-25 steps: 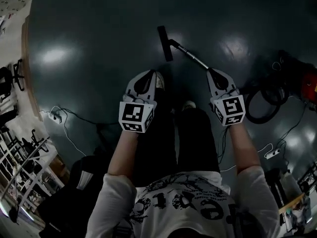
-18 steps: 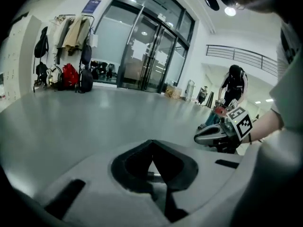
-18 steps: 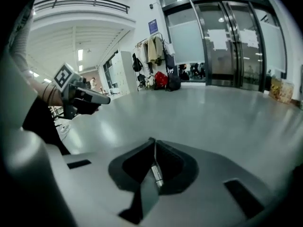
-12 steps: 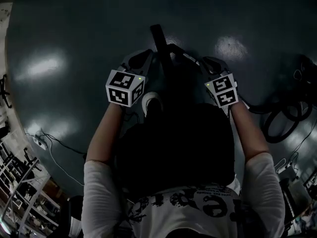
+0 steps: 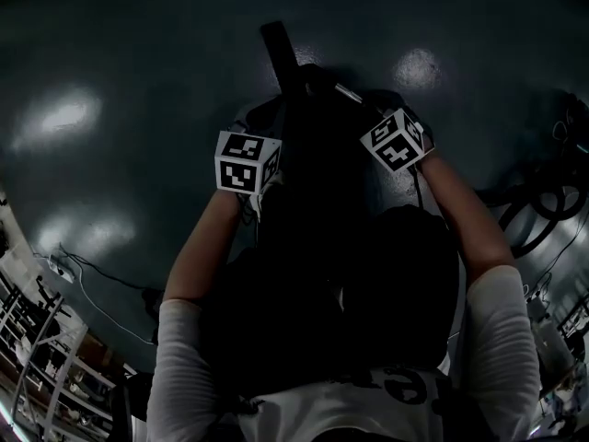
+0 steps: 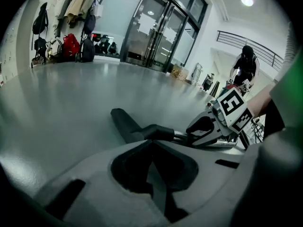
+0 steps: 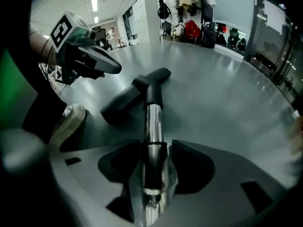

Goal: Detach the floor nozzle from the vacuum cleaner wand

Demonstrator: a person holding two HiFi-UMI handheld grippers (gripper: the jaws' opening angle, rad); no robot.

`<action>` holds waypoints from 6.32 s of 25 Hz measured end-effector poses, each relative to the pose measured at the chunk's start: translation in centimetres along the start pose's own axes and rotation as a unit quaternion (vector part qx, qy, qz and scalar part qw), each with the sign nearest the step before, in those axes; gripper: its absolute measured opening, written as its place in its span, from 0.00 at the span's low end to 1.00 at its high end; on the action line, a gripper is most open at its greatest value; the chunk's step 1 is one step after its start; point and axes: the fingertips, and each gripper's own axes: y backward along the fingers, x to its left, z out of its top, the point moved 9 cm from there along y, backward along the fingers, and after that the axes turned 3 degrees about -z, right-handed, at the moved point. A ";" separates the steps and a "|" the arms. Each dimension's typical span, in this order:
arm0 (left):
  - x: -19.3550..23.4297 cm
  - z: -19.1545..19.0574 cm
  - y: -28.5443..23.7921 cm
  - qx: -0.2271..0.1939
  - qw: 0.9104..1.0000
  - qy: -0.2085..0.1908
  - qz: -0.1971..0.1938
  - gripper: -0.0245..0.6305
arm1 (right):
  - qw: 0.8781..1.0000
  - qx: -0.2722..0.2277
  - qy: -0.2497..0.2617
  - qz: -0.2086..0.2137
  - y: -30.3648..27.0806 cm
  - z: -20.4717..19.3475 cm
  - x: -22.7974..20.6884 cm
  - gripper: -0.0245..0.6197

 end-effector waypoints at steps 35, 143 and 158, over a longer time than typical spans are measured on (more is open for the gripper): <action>-4.2 4.2 -4.0 -0.042 0.981 0.059 -0.180 0.46 | 0.991 -0.133 0.005 -0.004 7.8 3.4 -1.0 0.32; -7.0 26.2 20.7 -0.072 0.975 0.184 -0.096 0.22 | 0.981 -0.177 -0.027 -0.080 33.9 20.6 -2.6 0.32; 2.7 7.7 2.8 -0.051 0.967 0.213 -0.128 0.22 | 0.989 -0.130 -0.009 -0.070 9.9 7.9 -3.3 0.32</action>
